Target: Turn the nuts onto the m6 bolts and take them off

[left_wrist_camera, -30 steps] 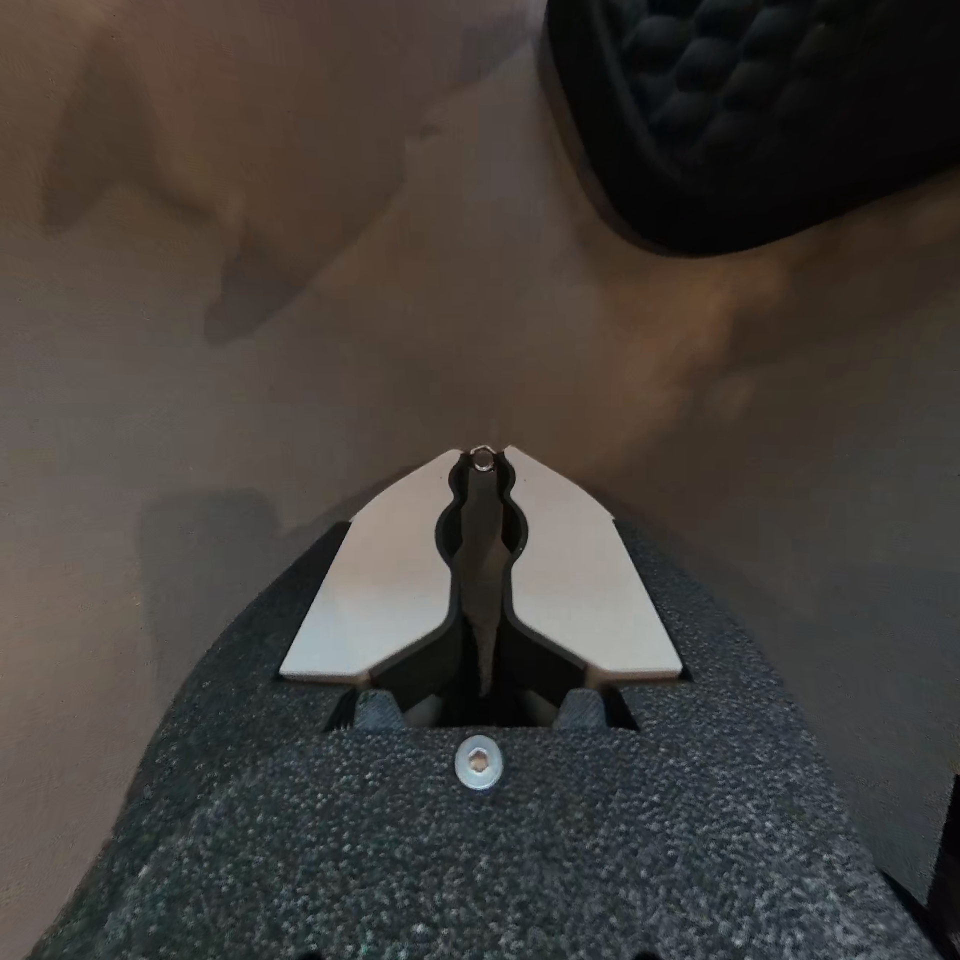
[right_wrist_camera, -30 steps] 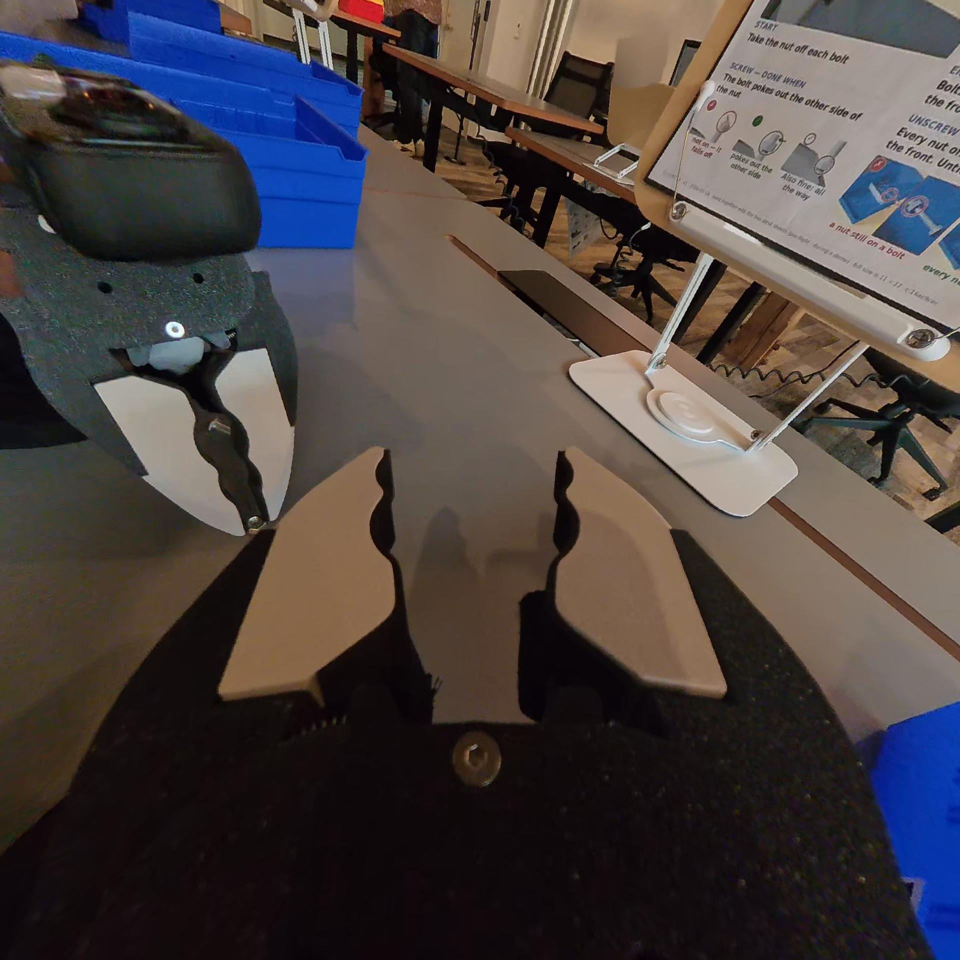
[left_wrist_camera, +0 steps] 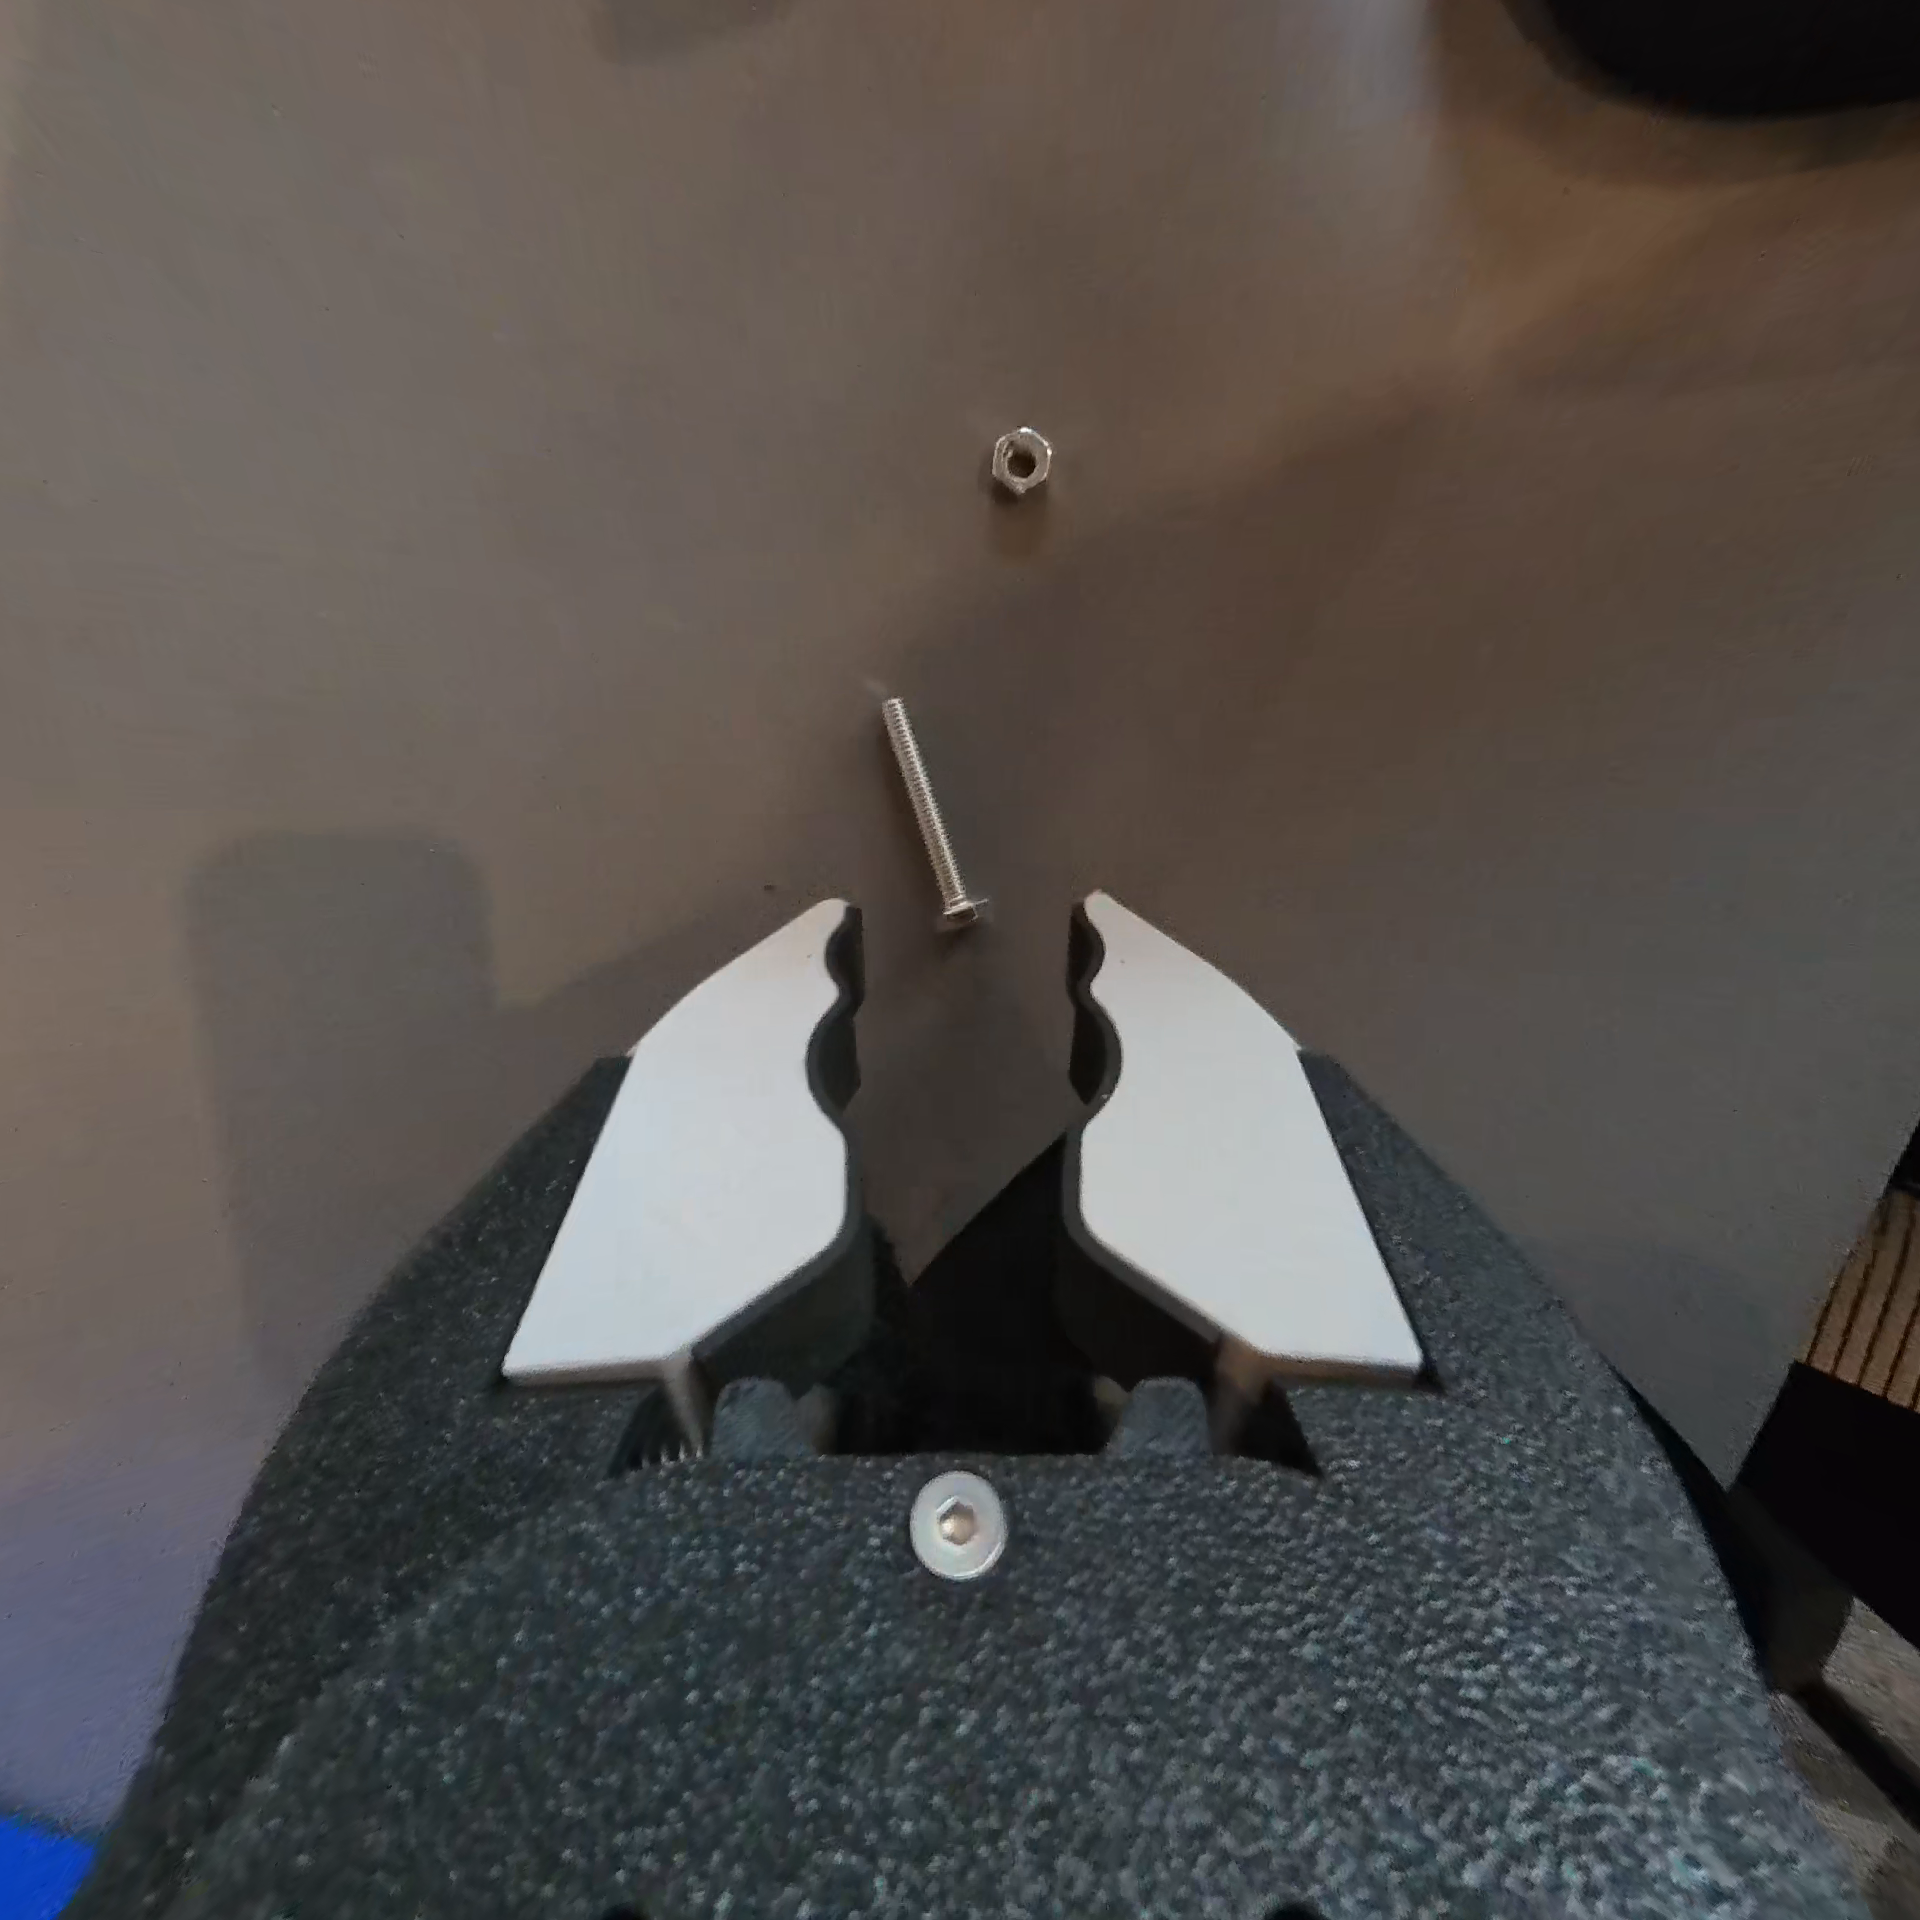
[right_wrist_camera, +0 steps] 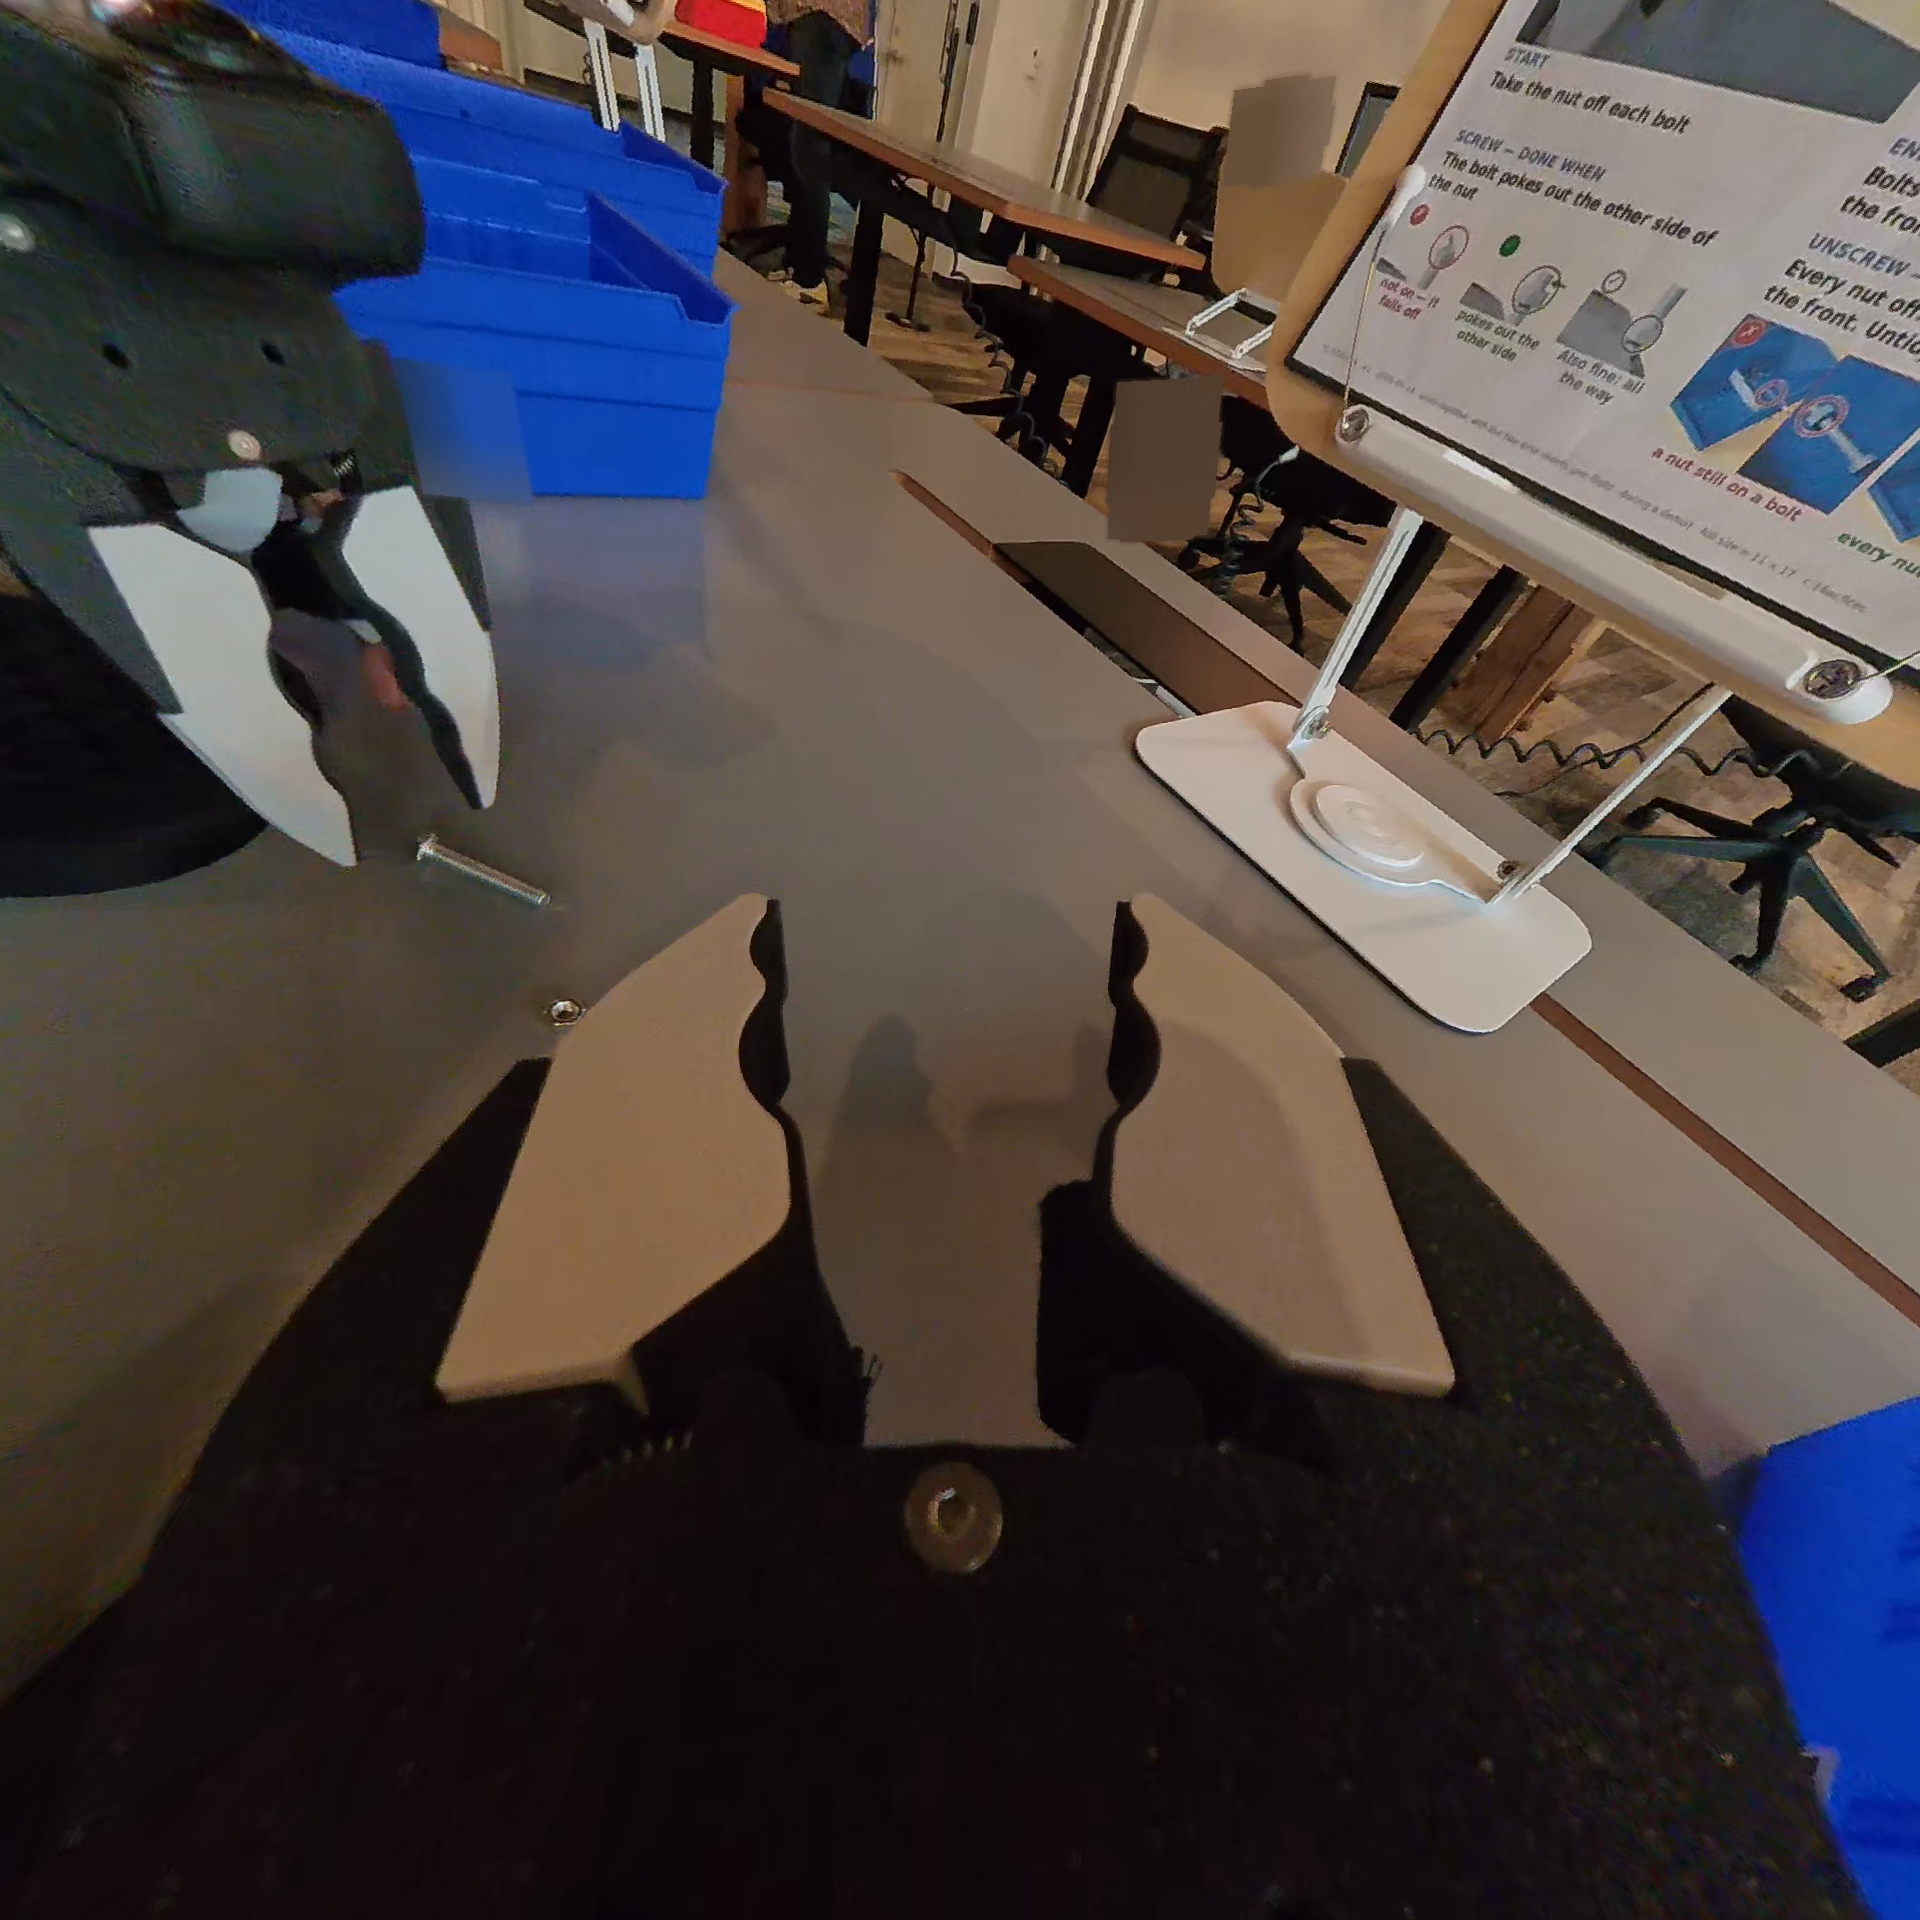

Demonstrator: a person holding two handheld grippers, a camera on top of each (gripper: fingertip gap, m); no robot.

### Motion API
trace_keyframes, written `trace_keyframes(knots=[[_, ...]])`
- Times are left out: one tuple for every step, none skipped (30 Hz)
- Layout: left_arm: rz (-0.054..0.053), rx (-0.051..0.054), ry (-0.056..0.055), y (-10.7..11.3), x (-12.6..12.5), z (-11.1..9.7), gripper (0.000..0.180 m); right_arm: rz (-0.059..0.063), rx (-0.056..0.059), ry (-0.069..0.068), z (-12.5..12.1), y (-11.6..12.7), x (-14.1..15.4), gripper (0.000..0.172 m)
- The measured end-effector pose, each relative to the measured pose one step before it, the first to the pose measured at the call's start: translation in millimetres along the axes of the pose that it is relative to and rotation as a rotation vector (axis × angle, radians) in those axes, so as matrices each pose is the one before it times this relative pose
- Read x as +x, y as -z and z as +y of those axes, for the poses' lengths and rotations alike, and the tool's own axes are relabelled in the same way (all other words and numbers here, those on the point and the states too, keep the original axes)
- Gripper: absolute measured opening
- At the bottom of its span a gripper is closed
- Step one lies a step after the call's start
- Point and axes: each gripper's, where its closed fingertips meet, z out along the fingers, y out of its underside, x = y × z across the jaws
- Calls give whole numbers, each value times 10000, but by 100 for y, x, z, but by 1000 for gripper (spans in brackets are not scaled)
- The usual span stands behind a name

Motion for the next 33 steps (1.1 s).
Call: trace_keyframes(knots=[[45,11,84,-143,-47,55,36,5,8,-6,-6,4,11,60],[11,-4,86,-136,-146,63,35,4,-6,9,27,0,7,60],[26,4,61,-110,-90,48,35,4,-19,15,26,-8,4,60],[17,8,54,-88,-98,25,35,3,-13,20,17,-1,-14,60],[-7,-9,33,-68,-87,40,34,1,-1,12,-1,1,0,60],[-5,-24,-4,-61,-44,52,34,0,3,-2,8,-5,6,60],[-2,-11,-17,-44,-13,22,34,-4,-7,-12,30,-11,0,60],[10,-12,-14,-45,14,19,33,-3,-12,-12,30,-5,13,60],[4,-30,-12,-58,19,33,32,-4,-4,0,12,-9,-7,60],[-33,-24,-9,-72,-28,28,31,-2,2,12,-17,2,-11,60],[-30,-24,-13,-103,-32,34,30,6,-1,15,-5,3,-11,60],[0,0,-4,-106,31,-16,28,4,-5,12,12,-8,2,60],[-10,41,44,-73,7,-53,26,4,-6,0,20,1,12,60],[-18,84,61,-49,-2,-111,21,1,-1,-11,13,-12,11,60],[-7,137,60,-69,2,-143,12,3,4,-19,11,-7,17,60],[-18,188,88,-70,-3,-141,11,3,5,-14,3,4,23,60],[-15,169,79,-27,-26,-63,11,-3,-1,-8,16,-3,8,60],[-12,164,53,-6,-21,-28,10,-8,4,-8,-3,7,-16,60],[-6,194,75,-1,-28,-50,10,-15,6,-2,-21,-11,-28,60],[-1,241,103,-17,-50,-76,9,-16,6,7,-15,-3,-44,60],[-34,272,112,4,-150,-102,9,-31,13,-7,-18,-30,-67,60],[-45,319,62,16,-210,-188,9,-58,21,-44,-9,-29,-102,60],[-50,464,44,104,-221,-448,9,-85,23,-72,-7,-52,-118,60],[-45,692,42,229,-215,-872,9,-107,32,-94,-5,-60,-144,60],[7,842,19,328,-127,-1209,9,-136,47,-115,-35,-67,-193,60],[-11,901,36,317,-124,-1426,9,-183,64,-142,-36,-92,-247,59],[27,1040,-63,275,-37,-1680,9,-237,81,-210,-57,-109,-325,58],[83,1152,-122,180,123,-1829,8,-295,120,-276,-95,-139,-386,57],[96,1180,-94,45,177,-1832,8,-350,156,-315,-135,-146,-463,57],[182,1117,-75,-106,327,-1658,8,-388,140,-297,-140,-162,-511,57],[261,977,-57,-245,450,-1364,8,-359,135,-255,-156,-143,-469,58],[268,802,-26,-336,477,-997,8,-328,153,-211,-184,-161,-454,58],[263,620,6,-394,454,-667,8,-345,167,-153,-227,-192,-519,58]])
